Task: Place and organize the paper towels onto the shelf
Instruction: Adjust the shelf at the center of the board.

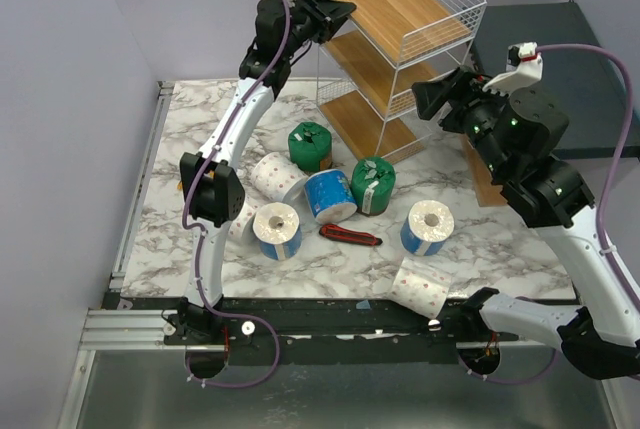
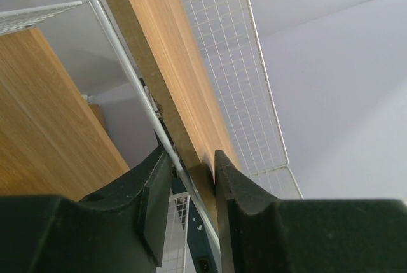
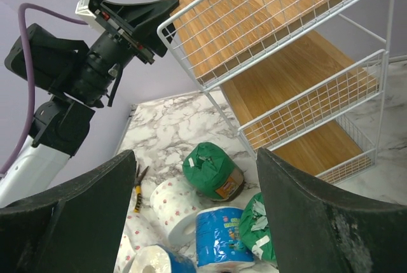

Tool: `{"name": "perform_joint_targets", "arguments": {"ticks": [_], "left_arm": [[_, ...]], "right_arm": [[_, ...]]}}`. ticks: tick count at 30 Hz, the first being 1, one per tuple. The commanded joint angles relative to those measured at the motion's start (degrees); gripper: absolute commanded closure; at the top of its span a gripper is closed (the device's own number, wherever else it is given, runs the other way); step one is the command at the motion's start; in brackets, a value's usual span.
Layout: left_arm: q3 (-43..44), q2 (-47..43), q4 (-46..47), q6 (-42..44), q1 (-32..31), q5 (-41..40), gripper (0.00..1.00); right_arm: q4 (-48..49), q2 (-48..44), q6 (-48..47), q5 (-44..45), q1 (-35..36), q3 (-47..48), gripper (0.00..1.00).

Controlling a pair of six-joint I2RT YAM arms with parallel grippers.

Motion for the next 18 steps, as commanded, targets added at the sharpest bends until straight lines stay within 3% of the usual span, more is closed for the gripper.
{"name": "perform_joint_targets", "arguments": {"ticks": [1, 8, 13, 18], "left_arm": [[2.09, 0.16, 1.38, -0.47, -0.43, -0.72, 0.74], [-1.36, -2.72, 3.25, 0.3, -0.34, -0.67, 1.0], [-6.11, -6.18, 6.47, 0.34, -0.17, -2.04, 1.0], [-17.0, -12.74, 14.79, -0.16, -0.25, -7.85, 1.0]], "right_arm": [[-0.96, -1.24, -1.32, 0.15, 0.19, -0.19, 0.2], [-0.88, -1.77, -1.36, 0.24, 0.15, -0.46, 0.2], [-0.9, -2.42, -1.31, 0.67, 0.19, -0.73, 0.2], [-0.7, -2.91, -1.21, 0.92, 0.19, -1.21, 0.2]]}}
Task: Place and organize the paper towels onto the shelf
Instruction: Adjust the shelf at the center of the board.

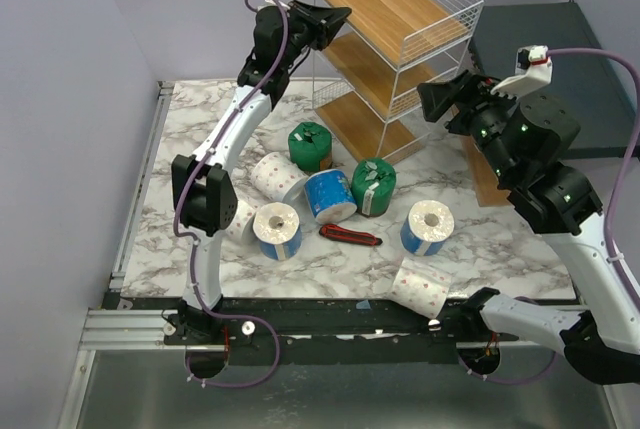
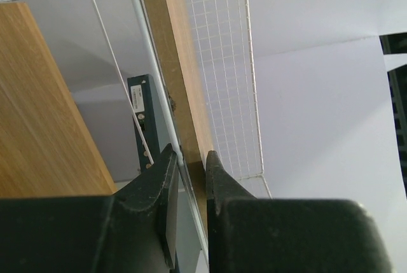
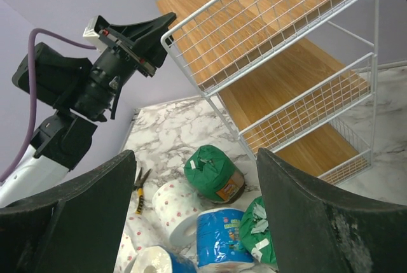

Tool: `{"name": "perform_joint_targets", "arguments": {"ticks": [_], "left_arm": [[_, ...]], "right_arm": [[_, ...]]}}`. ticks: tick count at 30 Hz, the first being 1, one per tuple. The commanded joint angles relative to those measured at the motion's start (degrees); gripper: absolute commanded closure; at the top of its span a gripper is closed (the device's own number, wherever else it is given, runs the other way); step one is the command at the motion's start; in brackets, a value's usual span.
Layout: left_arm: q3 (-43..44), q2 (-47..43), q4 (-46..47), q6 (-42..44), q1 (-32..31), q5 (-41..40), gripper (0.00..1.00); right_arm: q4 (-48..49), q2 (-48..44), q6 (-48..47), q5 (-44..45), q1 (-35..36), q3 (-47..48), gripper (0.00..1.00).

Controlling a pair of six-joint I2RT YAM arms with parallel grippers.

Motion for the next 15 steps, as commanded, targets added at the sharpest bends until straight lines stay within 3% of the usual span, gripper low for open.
{"name": "perform_joint_targets", "arguments": {"ticks": [1, 15], "left_arm": [[-9.64, -8.91, 12.11, 7.86, -0.07, -6.11, 1.0], [-32.54, -22.25, 31.85, 12.28, -1.86, -29.45, 1.0]], "right_arm": [[-0.56, -1.21, -0.76, 0.93, 0.15, -1.22, 0.2], [0.55, -2.27, -1.32, 1.54, 0.19, -2.66, 0.2]]}}
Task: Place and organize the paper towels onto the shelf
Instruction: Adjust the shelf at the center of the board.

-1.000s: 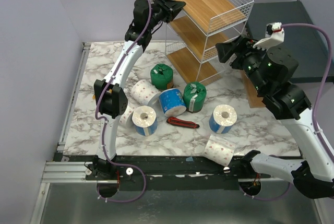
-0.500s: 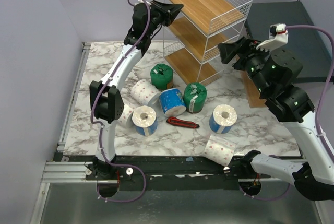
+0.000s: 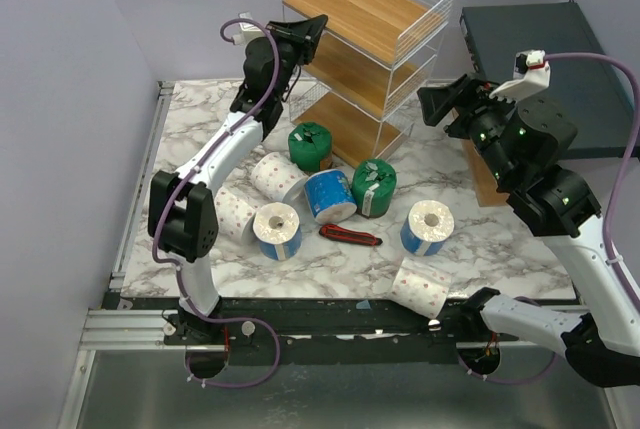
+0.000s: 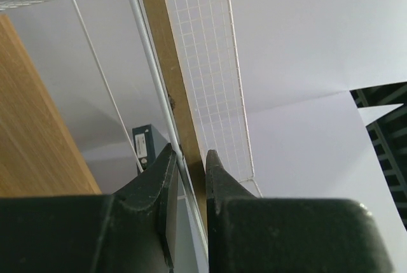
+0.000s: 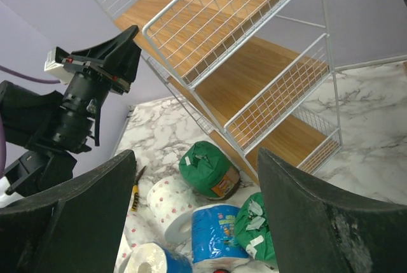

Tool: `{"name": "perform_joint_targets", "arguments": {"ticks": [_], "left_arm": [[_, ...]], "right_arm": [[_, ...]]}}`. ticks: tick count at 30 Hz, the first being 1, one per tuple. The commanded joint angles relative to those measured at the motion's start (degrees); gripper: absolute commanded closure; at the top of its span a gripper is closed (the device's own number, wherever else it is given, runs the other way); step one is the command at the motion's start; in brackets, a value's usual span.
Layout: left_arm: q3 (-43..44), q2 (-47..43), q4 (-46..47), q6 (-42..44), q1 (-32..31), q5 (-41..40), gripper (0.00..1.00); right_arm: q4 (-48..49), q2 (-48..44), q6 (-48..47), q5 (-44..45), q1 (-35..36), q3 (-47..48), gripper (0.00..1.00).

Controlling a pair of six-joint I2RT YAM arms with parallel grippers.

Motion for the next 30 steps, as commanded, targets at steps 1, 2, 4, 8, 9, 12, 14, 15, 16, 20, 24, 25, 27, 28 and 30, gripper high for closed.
{"name": "perform_joint_targets", "arguments": {"ticks": [1, 2, 4, 8, 9, 12, 14, 15, 16, 20, 24, 25, 27, 28, 30], "left_arm": [[-6.51, -6.65, 18.04, 11.69, -0.65, -13.27, 1.0], [-7.81, -7.13, 20.21, 12.49, -0.91, -14.86, 1.0], [-10.1, -8.01, 23.15, 14.21, -1.28, -18.13, 1.0], [-12.17, -8.58, 26.44, 15.49, -1.38, -22.54, 1.0], [-12.67, -8.9, 27.38, 16.06, -1.38, -23.65, 1.0], [-14.63, -9.81, 29.6, 18.43, -1.38, -27.46, 1.0], [-15.69, -10.04, 31.1, 19.56, -1.22, -29.69, 1.0], [-16.02, -10.16, 31.7, 19.74, -1.14, -30.62, 1.0], [-16.39, -10.14, 32.29, 19.99, -1.12, -31.39, 1.0], [-16.48, -9.84, 34.2, 21.41, -1.58, -33.33, 1.0], [-13.94, -7.8, 35.32, 23.88, -2.64, -34.3, 1.0], [-13.38, -6.83, 36.14, 23.72, -2.86, -34.45, 1.0], [-11.92, -4.92, 38.33, 23.71, -3.5, -35.23, 1.0], [-11.13, -4.05, 38.53, 23.86, -3.85, -35.54, 1.0], [-9.28, -2.64, 38.29, 24.44, -4.55, -35.6, 1.0]], "right_arm": [[0.49, -1.37, -1.25, 1.3, 0.19, -1.11, 0.2], [0.56, -1.45, -1.27, 1.43, 0.19, -1.3, 0.2], [0.9, -1.7, -1.75, 1.7, 0.19, -1.75, 0.2], [1.49, -1.85, -2.49, 2.7, 0.19, -3.0, 0.2], [1.67, -1.93, -2.57, 2.92, 0.19, -3.37, 0.2], [2.43, -2.27, -3.05, 3.2, 0.19, -4.4, 0.2], [2.88, -2.46, -3.26, 3.48, 0.19, -4.92, 0.2], [3.05, -2.55, -3.44, 3.61, 0.19, -5.16, 0.2], [3.31, -2.64, -3.62, 3.82, 0.24, -5.45, 0.2], [4.2, -2.75, -3.8, 4.19, 0.19, -6.34, 0.2], [4.78, -2.55, -3.64, 4.2, 0.19, -7.26, 0.2], [4.82, -2.48, -3.55, 4.13, 0.19, -7.38, 0.2], [4.89, -2.38, -3.48, 4.18, 0.18, -7.71, 0.2], [4.84, -2.29, -3.45, 4.25, 0.19, -7.75, 0.2], [4.64, -2.2, -3.5, 4.28, 0.19, -7.71, 0.2]]}}
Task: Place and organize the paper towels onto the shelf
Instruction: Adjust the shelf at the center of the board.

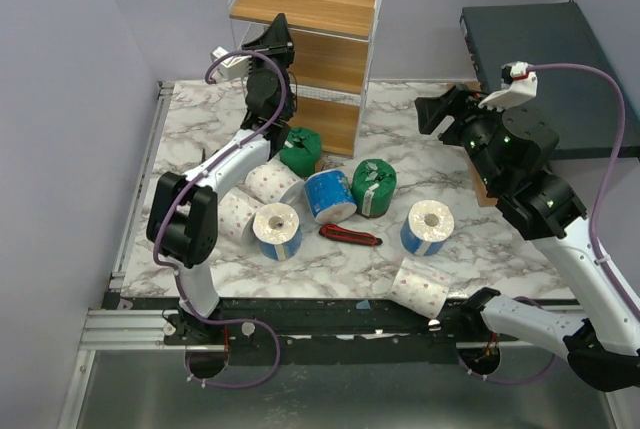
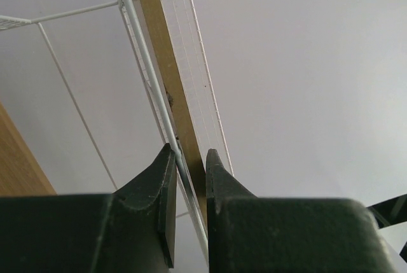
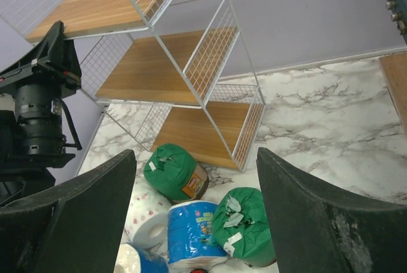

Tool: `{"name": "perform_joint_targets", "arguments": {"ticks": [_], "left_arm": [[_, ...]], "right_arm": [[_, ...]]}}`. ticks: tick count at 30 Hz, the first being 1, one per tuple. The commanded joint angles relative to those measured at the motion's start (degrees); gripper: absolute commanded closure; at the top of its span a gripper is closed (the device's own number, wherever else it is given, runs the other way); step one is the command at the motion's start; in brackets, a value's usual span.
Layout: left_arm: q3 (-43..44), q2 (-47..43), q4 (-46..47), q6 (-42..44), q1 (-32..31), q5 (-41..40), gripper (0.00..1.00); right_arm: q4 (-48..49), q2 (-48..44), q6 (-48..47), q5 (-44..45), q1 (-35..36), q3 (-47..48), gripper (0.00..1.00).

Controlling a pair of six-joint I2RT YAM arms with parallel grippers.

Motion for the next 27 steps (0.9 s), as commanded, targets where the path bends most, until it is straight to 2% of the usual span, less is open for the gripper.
{"name": "perform_joint_targets", "arguments": {"ticks": [1, 7, 15, 17, 21, 26, 27], "left_arm": [[7.48, 2.26, 10.73, 10.56, -1.5, -0.33, 1.0], [9.99, 5.66, 10.04, 9.44, -2.49, -0.68, 1.0], [7.57, 4.86, 11.65, 10.41, -2.98, -0.44, 1.0], [6.44, 4.02, 12.52, 11.56, -2.93, -0.03, 0.92], [4.15, 2.14, 13.42, 12.98, -2.89, 0.22, 0.62], [-0.09, -2.06, 11.33, 14.54, -2.85, 0.41, 0.37], [-1.04, -3.07, 11.48, 14.94, -2.83, 0.29, 0.29]], "right_arm": [[0.88, -0.41, -0.69, 1.35, 0.19, -0.74, 0.2], [0.86, -0.33, -1.22, 1.93, 0.19, -0.74, 0.2], [1.4, -0.21, -1.4, 1.82, 0.19, -1.12, 0.2], [1.49, -0.17, -1.45, 1.62, 0.19, -1.11, 0.2], [1.38, -0.23, -1.06, 1.16, 0.19, -0.85, 0.2], [-0.18, 0.09, -0.63, 0.23, 0.18, 0.7, 0.2], [-0.49, 0.18, -0.61, 0.13, 0.2, 1.19, 0.2]]}}
